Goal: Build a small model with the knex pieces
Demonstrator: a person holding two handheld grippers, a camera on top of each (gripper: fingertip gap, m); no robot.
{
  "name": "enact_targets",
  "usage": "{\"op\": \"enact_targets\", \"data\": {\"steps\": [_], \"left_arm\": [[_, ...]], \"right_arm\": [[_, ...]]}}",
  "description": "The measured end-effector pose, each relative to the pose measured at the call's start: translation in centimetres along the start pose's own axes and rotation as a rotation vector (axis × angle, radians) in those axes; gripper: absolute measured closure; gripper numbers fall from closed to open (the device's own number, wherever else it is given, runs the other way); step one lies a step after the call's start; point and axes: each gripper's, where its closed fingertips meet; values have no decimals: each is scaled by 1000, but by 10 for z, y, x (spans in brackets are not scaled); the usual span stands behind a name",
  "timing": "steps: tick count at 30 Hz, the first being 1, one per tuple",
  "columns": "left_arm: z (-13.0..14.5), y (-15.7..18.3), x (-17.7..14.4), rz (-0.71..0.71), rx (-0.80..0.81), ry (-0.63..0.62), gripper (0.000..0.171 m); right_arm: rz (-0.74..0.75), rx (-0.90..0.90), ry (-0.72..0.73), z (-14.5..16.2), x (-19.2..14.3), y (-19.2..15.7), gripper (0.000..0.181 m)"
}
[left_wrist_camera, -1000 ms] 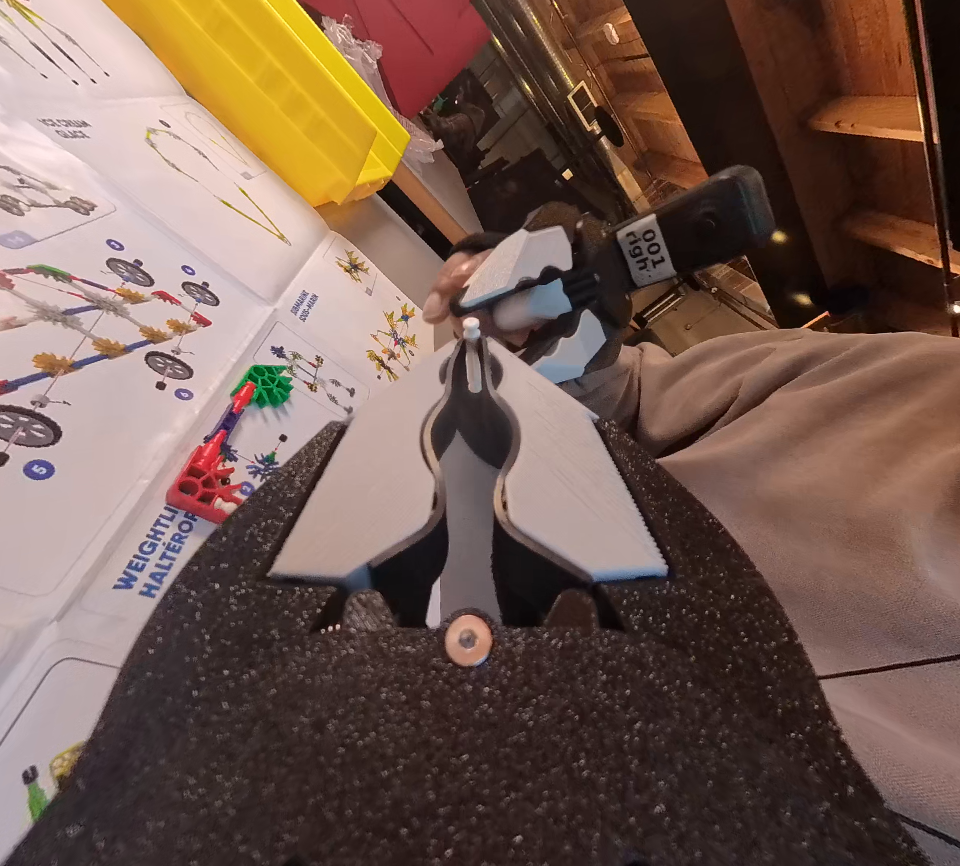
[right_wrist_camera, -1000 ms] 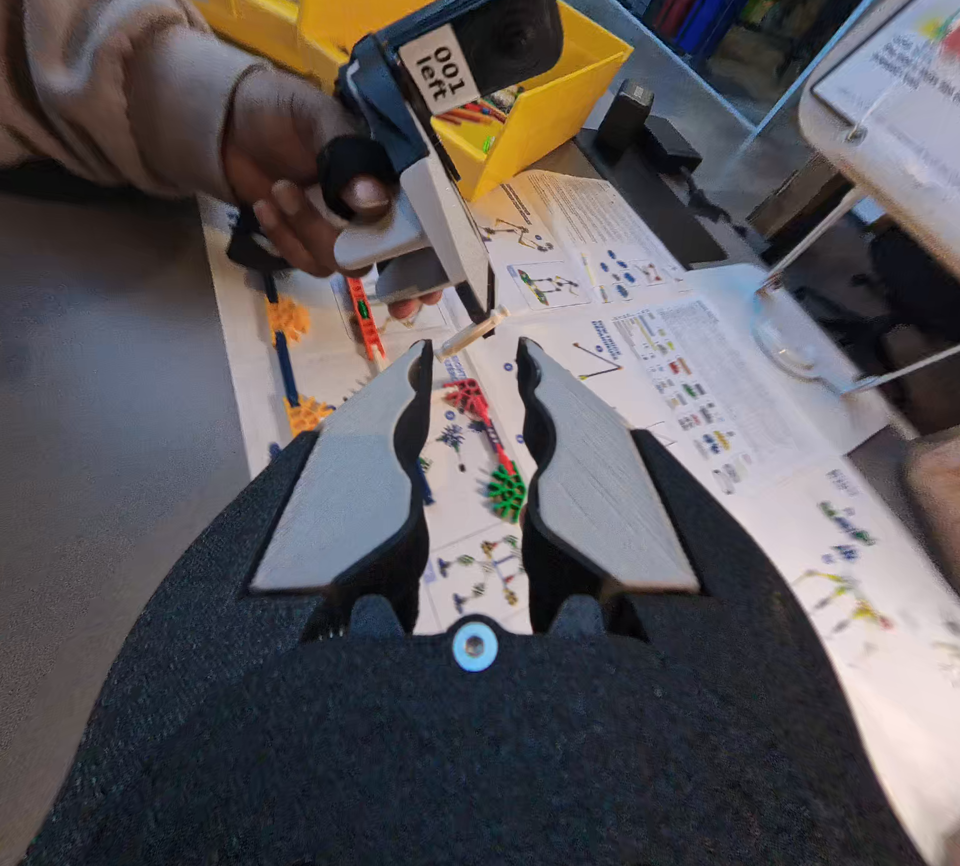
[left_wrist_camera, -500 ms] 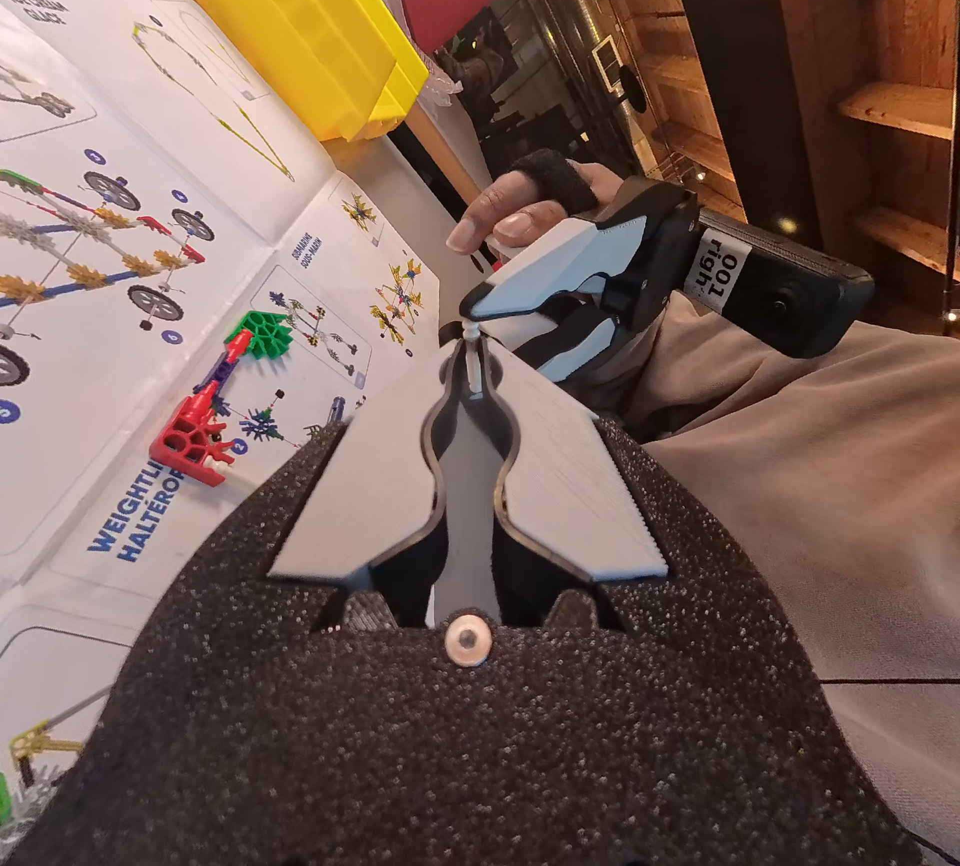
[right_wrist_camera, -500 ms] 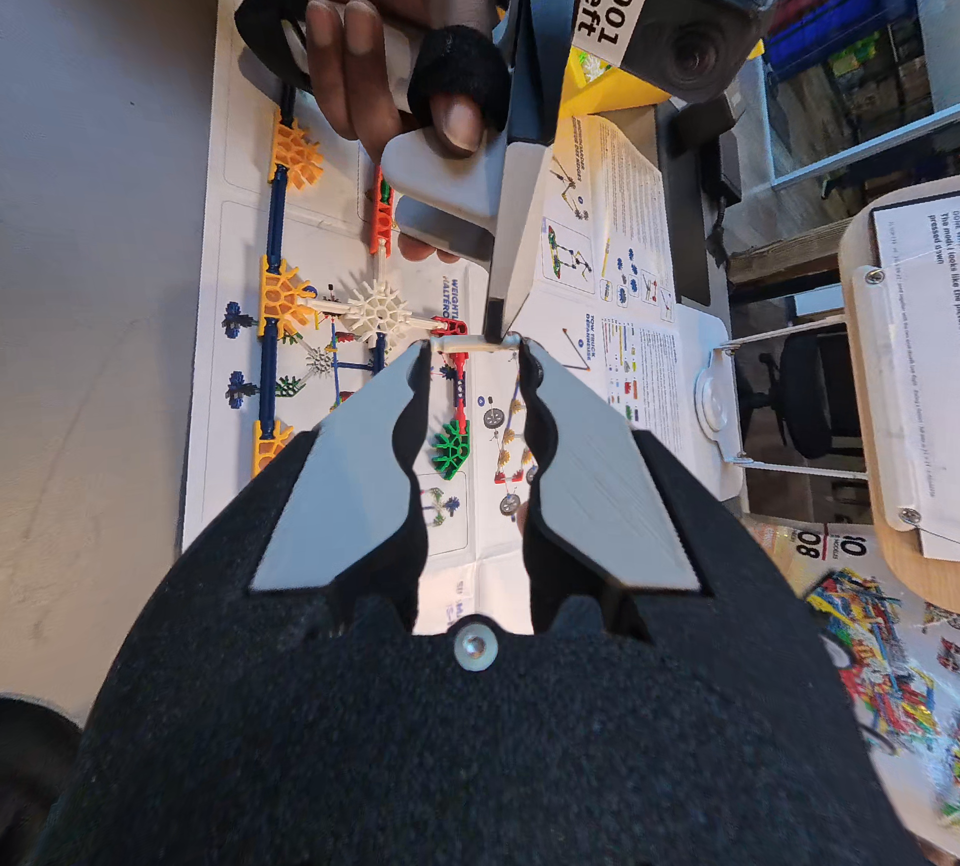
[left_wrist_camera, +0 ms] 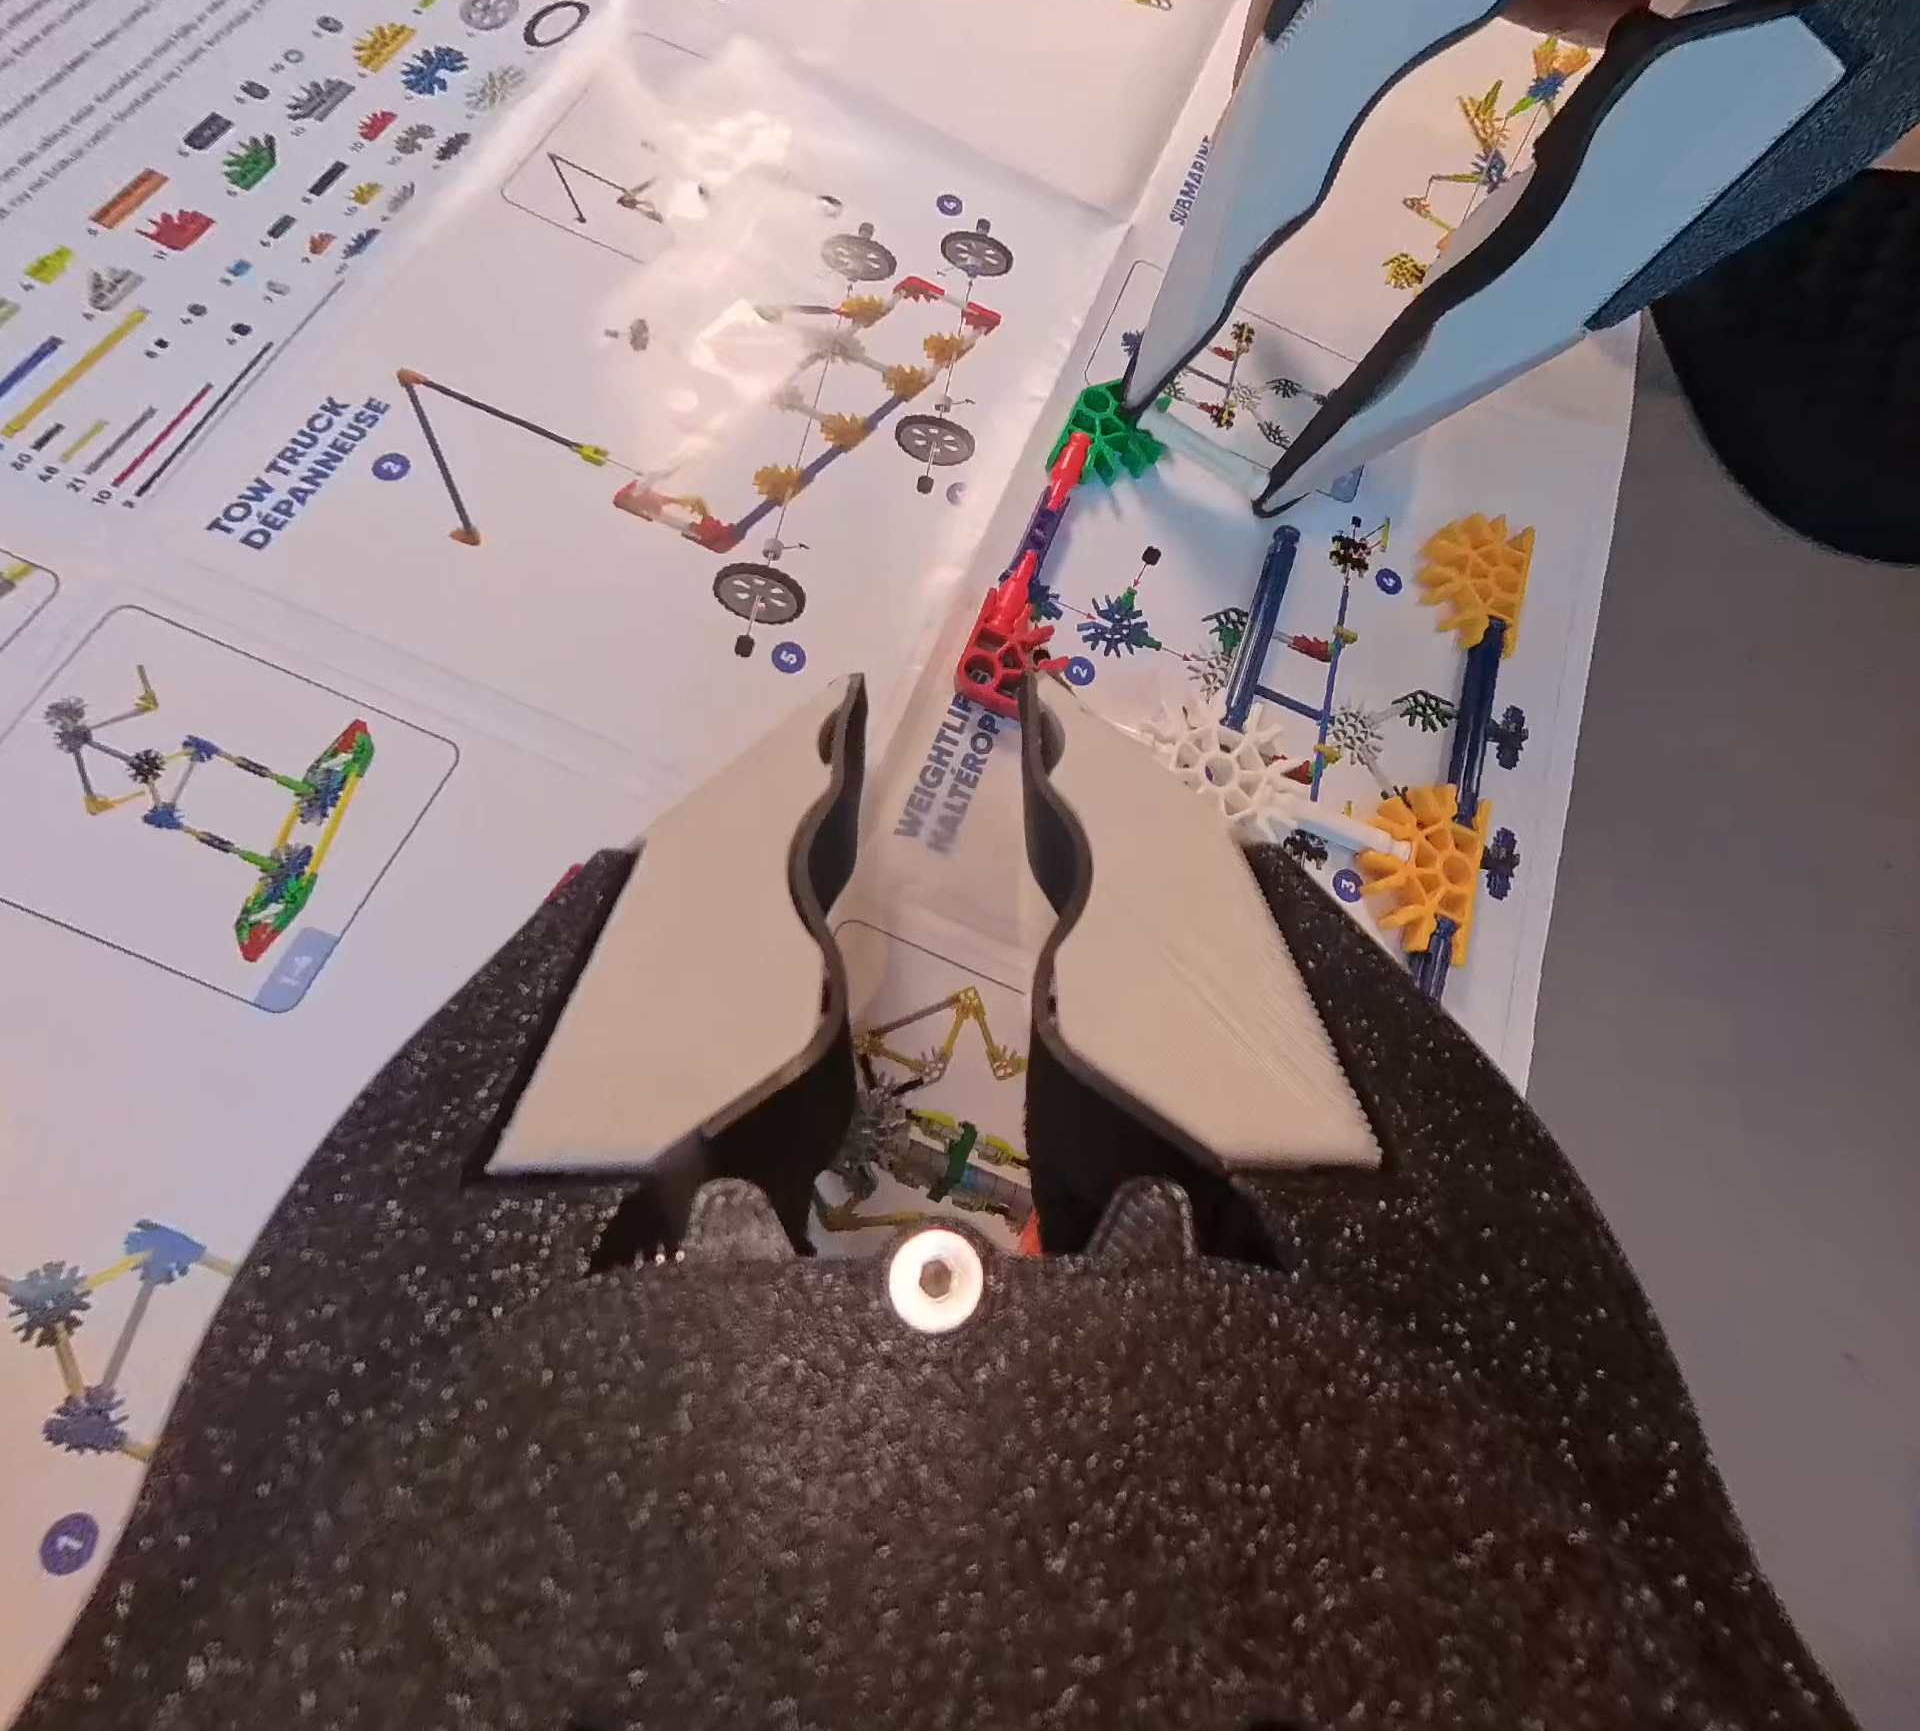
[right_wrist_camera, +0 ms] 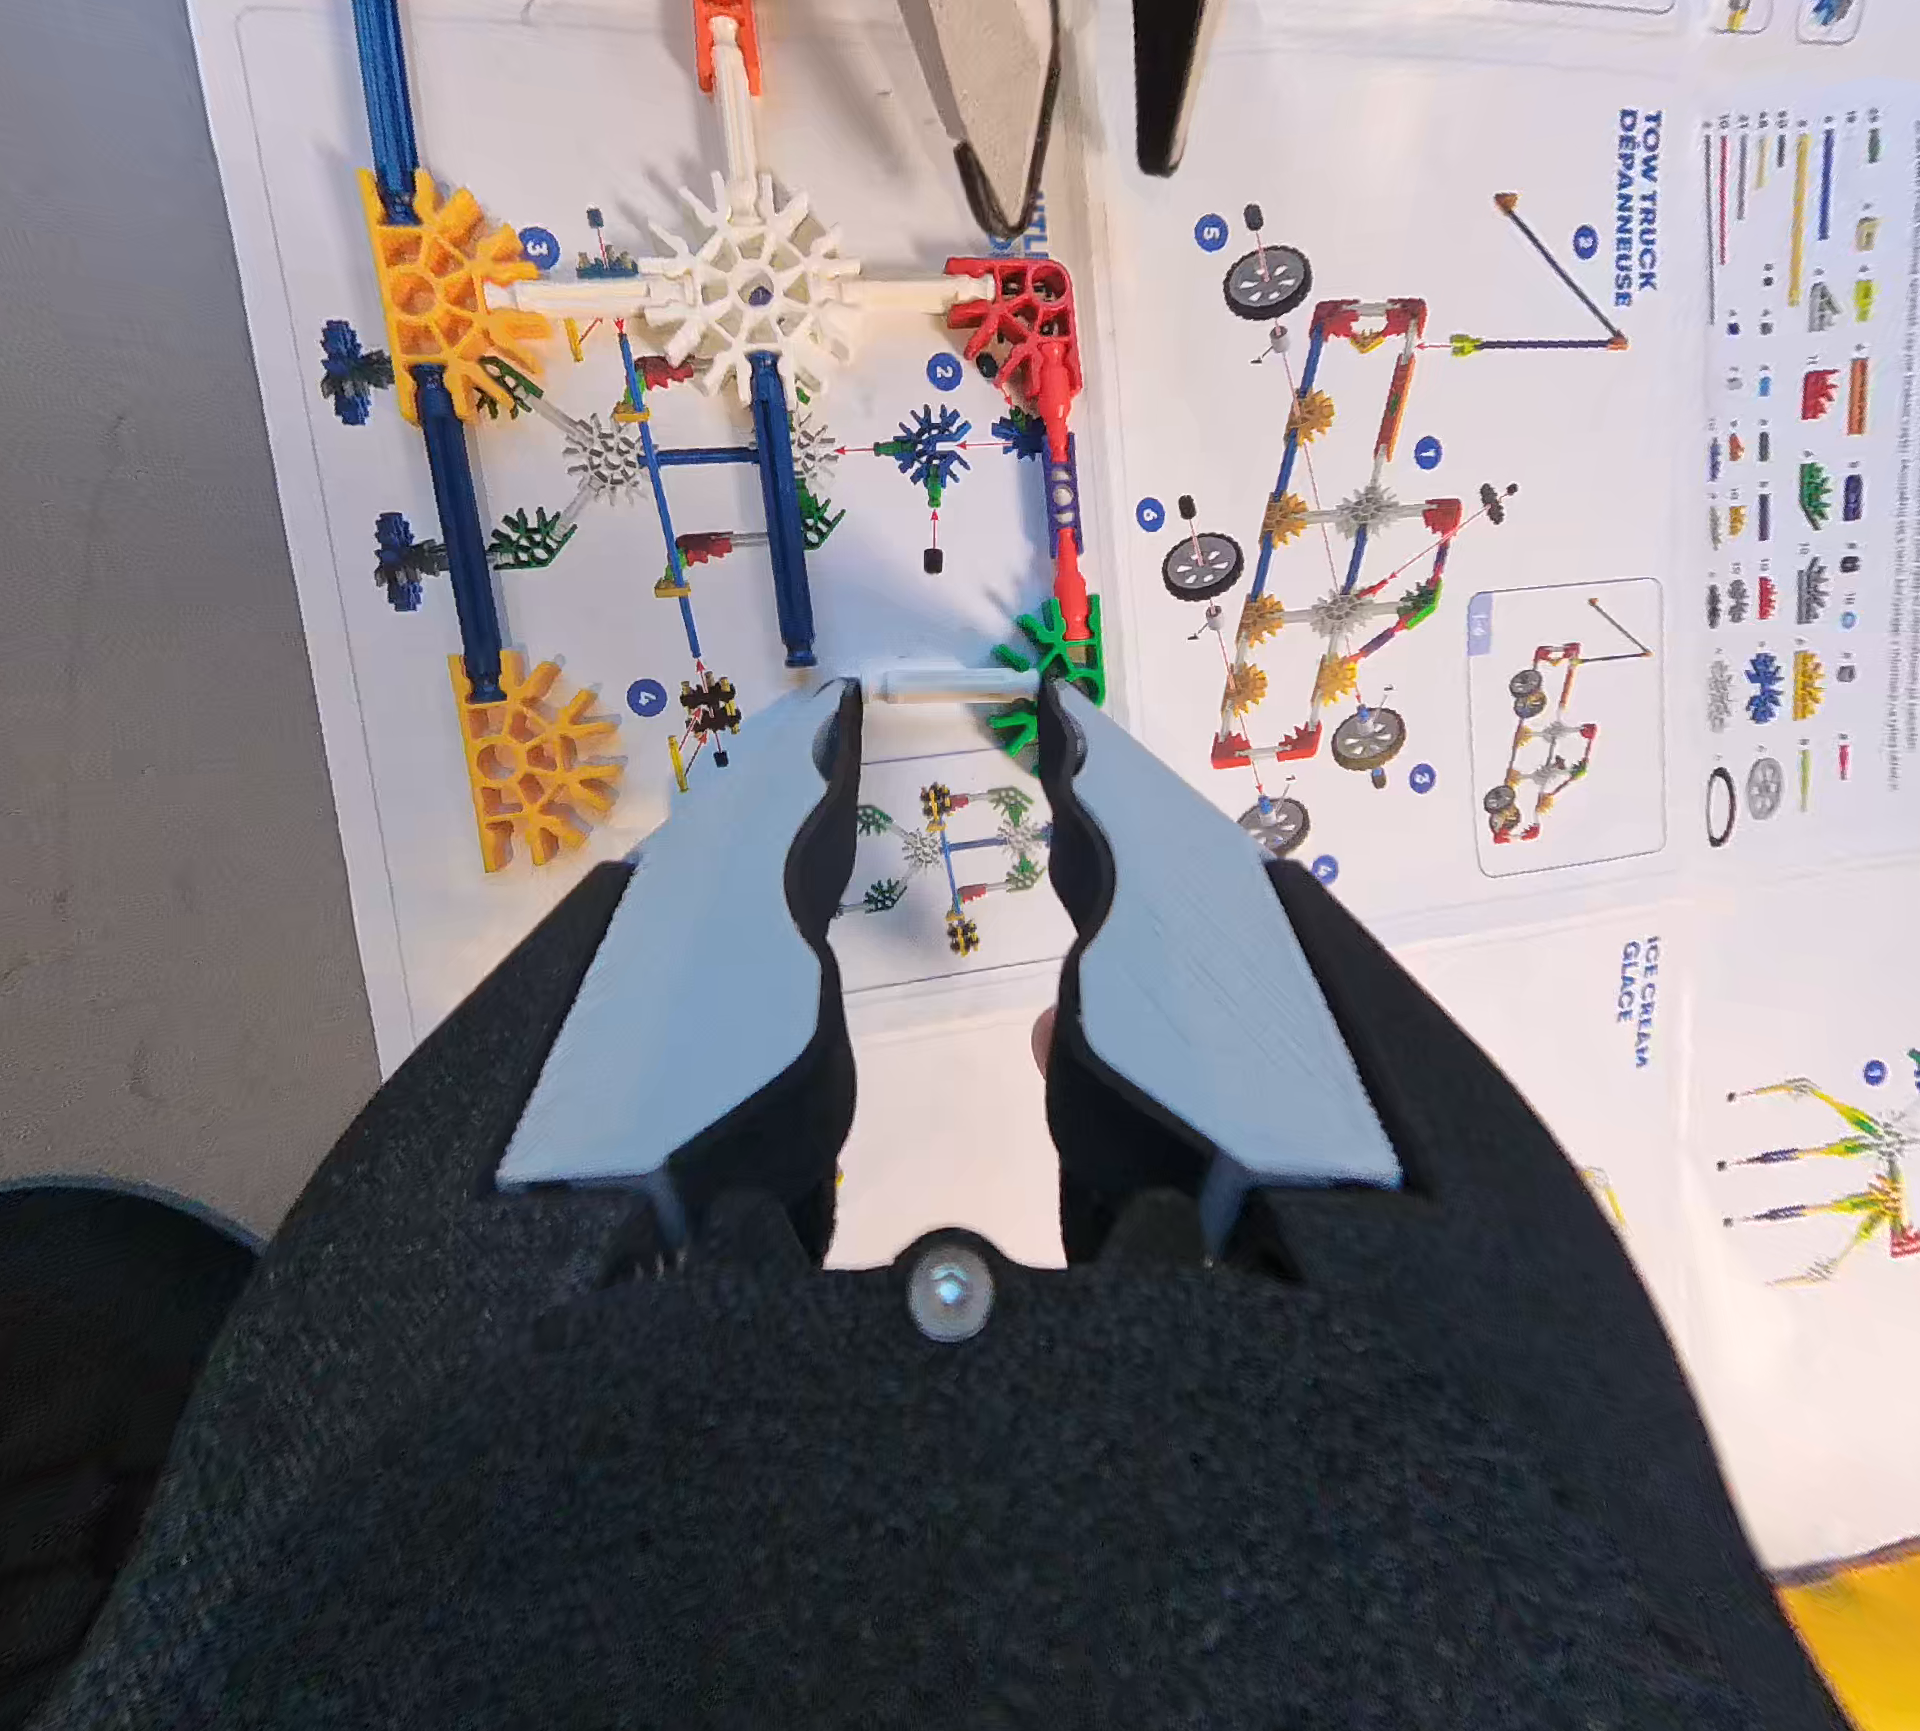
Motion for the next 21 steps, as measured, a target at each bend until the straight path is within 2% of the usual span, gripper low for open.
{"op": "enact_targets", "data": {"steps": [18, 21], "left_arm": [[6, 4, 3, 10, 21, -34, 147], [6, 4, 3, 12, 18, -33, 148]], "right_arm": [[-71, -13, -47, 5, -3, 1, 144], [-71, 1, -4, -3, -9, 0, 146]]}}
Point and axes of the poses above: each gripper's, where its closed fingertips meet, x out along the fingers, z out of its underside, y = z × x across the jaws, and after that the axes turned 8 degrees about -z, right-handed
